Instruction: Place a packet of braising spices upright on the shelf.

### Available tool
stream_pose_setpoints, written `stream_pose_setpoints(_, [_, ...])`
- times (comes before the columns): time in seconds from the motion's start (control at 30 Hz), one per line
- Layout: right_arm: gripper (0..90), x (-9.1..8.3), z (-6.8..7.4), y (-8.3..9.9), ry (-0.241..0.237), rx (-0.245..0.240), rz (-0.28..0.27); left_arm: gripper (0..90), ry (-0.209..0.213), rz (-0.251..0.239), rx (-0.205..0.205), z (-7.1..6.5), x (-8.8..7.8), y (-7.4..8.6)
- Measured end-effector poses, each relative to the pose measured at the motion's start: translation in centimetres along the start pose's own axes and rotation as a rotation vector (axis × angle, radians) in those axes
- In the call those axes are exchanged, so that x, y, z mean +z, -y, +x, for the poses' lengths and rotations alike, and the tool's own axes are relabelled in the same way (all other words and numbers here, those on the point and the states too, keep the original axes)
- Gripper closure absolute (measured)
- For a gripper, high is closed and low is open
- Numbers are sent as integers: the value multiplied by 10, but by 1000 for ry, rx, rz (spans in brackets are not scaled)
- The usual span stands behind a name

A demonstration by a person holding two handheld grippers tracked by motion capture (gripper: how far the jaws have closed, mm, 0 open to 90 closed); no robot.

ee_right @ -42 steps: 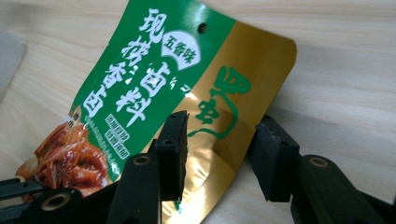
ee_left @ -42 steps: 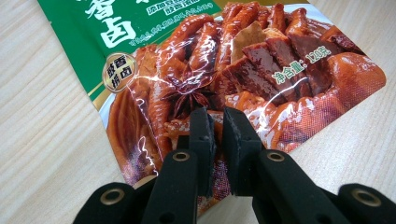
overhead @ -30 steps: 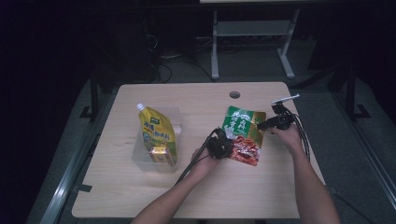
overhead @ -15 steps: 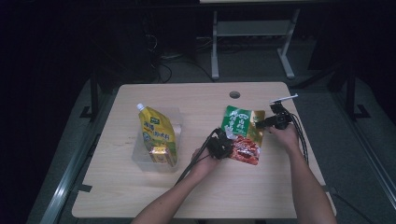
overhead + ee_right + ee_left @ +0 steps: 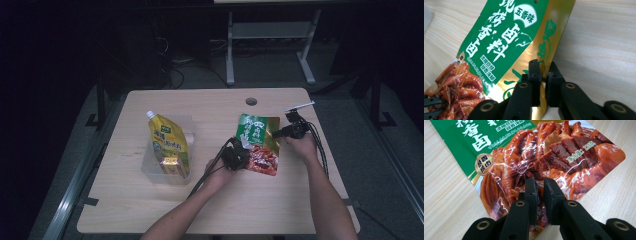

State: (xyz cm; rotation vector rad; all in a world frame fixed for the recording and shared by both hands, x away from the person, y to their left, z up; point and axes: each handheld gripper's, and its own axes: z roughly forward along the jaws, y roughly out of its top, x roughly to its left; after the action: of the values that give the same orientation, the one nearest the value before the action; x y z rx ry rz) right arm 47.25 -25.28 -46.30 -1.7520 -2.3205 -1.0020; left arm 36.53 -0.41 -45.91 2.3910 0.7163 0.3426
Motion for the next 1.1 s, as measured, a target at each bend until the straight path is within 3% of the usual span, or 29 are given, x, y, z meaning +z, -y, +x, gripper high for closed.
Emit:
stream_pose_setpoints(0.23, [898, -2, 8, -1, 37, -24, 0, 785, -1, -7, -9, 1, 0, 1])
stream_pose_setpoints(0.3, [899, -6, 12, -1, 51, -38, -15, 749, 17, -5, -23, 4, -1, 1])
stream_pose_setpoints(0.4, [899, -10, 15, -1, 48, -43, -27, 733, 27, 5, -24, 5, -3, 1])
stream_pose_setpoints(0.5, [900, -20, 21, -2, 39, -53, -51, 712, 37, -19, -32, 3, -7, 4])
stream_pose_setpoints(0.63, [900, -26, 27, -1, 41, -66, -62, 694, 34, -23, -11, 3, -14, 6])
stream_pose_setpoints(0.87, [900, -47, 40, 0, 15, -120, -128, 649, 42, -59, -31, 2, -27, 13])
stream_pose_setpoints(1.1, [900, -64, 54, 3, -19, -164, -186, 608, 53, -76, -22, -3, -36, 17])
